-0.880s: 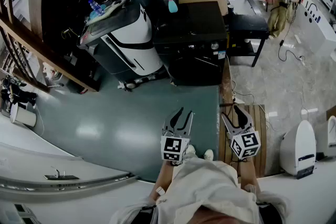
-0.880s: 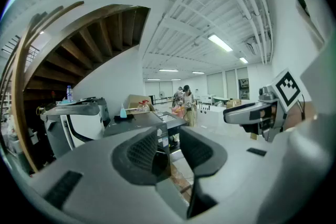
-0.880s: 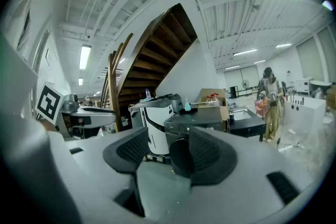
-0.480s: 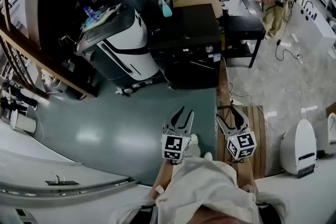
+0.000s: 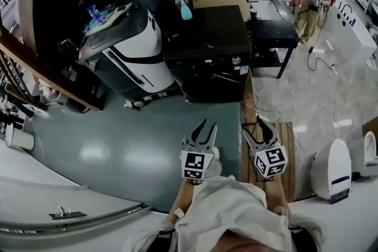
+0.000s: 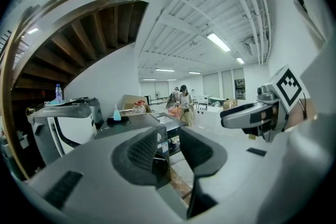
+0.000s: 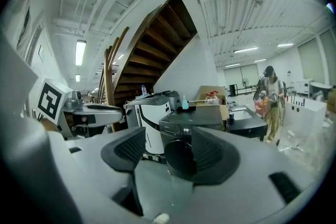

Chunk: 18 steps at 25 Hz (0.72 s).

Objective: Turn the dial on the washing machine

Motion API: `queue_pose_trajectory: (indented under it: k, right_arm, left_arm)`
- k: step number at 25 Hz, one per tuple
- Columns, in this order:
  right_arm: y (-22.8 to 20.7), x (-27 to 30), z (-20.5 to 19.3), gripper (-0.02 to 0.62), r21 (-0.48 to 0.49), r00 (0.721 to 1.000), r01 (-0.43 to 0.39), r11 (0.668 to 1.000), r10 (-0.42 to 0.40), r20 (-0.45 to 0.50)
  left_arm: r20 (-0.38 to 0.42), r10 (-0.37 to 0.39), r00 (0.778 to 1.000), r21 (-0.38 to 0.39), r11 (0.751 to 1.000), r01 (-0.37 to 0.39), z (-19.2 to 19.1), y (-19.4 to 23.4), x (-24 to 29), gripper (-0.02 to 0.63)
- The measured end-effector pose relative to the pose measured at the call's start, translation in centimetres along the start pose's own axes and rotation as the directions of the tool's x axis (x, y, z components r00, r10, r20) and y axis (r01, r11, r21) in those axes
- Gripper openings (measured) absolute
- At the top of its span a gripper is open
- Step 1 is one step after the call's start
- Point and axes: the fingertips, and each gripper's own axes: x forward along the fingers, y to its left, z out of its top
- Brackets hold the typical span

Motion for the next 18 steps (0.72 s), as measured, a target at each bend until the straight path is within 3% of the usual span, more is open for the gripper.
queue_pose_trajectory:
  k: [18]
  right_arm:
    - [-0.3,12.1,3.1,0.241,0.031,0.997,0.071,0.997,-0.07,-0.041]
  left_arm:
    - [-0.001,-0.086,0.996,-0.003,0.996,0.086,0.4,10.8,7.5,0.127]
